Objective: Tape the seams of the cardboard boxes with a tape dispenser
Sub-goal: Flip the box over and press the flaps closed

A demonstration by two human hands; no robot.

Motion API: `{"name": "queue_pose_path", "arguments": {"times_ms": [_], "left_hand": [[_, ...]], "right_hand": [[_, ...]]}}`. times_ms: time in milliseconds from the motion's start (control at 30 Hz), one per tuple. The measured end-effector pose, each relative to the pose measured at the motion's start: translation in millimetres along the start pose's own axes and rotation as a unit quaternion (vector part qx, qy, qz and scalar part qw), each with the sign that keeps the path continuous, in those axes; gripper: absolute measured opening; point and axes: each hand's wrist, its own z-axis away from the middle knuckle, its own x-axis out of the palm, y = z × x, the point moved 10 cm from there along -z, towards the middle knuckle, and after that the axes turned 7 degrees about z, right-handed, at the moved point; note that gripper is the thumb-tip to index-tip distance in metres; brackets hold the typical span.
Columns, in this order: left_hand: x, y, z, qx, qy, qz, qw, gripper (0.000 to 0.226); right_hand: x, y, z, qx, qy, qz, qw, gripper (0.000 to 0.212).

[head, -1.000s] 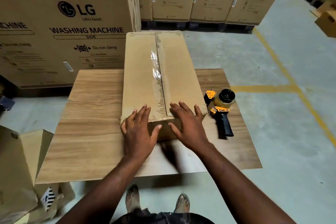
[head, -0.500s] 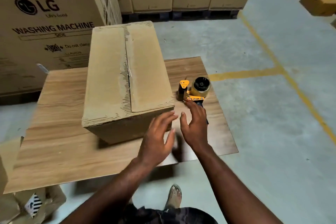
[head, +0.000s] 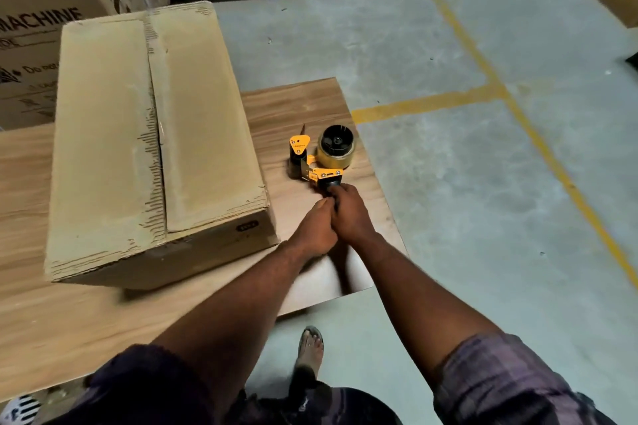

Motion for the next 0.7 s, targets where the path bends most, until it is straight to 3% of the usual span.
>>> {"name": "queue_pose_path", "arguments": {"times_ms": [300,433,567,700], "left_hand": [[-2.7,-15.2,-12.4,-0.028,0.061,0.112,0.991,0.063],[16.5,-31.2,8.1,-0.097,0.016,0.242,0.965,0.053],[28.3,-77.4,35.3,-0.234,0.048,0.356,0.903,0.038],[28.0,-103.1,48.1,-0.313,0.093,0.458,0.827,0.027]], "right_hand": [[-1.6,15.4,-14.6,0.049,-0.007,-0.044,0.998,0.025],[-0.1,40.7,20.0,0.089,-0.027,-0.05,0.994,0.023],[11.8,78.8,55.7,0.211,-0.054,-0.09,0.972,0.036],[31.7,90.6,70.8,0.34,-0.09,-0.247,0.903,0.076]]}}
